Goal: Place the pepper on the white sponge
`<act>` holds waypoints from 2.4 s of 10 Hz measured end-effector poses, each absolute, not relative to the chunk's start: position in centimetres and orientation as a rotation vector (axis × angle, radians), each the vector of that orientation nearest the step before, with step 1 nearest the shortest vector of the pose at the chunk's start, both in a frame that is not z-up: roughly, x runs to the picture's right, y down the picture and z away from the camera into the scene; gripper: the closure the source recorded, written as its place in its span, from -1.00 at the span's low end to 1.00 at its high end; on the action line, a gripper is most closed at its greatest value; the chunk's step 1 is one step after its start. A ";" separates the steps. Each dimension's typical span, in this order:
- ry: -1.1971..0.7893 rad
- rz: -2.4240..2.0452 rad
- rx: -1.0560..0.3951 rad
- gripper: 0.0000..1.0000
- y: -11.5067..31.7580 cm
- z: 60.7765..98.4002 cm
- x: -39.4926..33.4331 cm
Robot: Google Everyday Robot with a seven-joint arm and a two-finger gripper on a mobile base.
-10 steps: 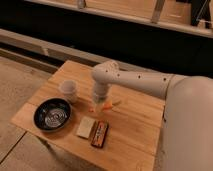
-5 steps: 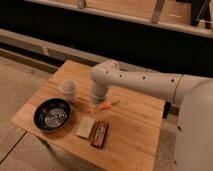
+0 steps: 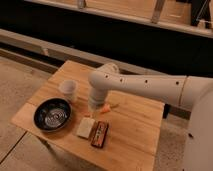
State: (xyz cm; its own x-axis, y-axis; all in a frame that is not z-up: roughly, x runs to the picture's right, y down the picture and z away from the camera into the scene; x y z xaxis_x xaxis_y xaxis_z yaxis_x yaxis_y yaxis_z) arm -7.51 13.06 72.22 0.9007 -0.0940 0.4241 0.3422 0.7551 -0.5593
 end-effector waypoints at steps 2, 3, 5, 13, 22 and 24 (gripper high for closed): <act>-0.388 -0.277 -0.664 1.00 13.6 71.2 -8.2; -0.386 -0.293 -0.665 1.00 14.1 70.9 -8.6; -0.380 -0.327 -0.673 1.00 15.1 70.4 -9.3; -0.346 -0.467 -0.716 1.00 18.0 70.7 -14.4; -0.286 -0.383 -0.764 1.00 15.6 75.2 -12.5; -0.285 -0.378 -0.760 1.00 15.7 74.9 -12.1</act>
State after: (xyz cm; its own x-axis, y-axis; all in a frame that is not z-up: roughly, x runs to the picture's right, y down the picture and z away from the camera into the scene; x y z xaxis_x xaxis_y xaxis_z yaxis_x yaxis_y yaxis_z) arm -12.06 15.66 74.93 0.8953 -0.2283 0.3826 0.4307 0.6631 -0.6121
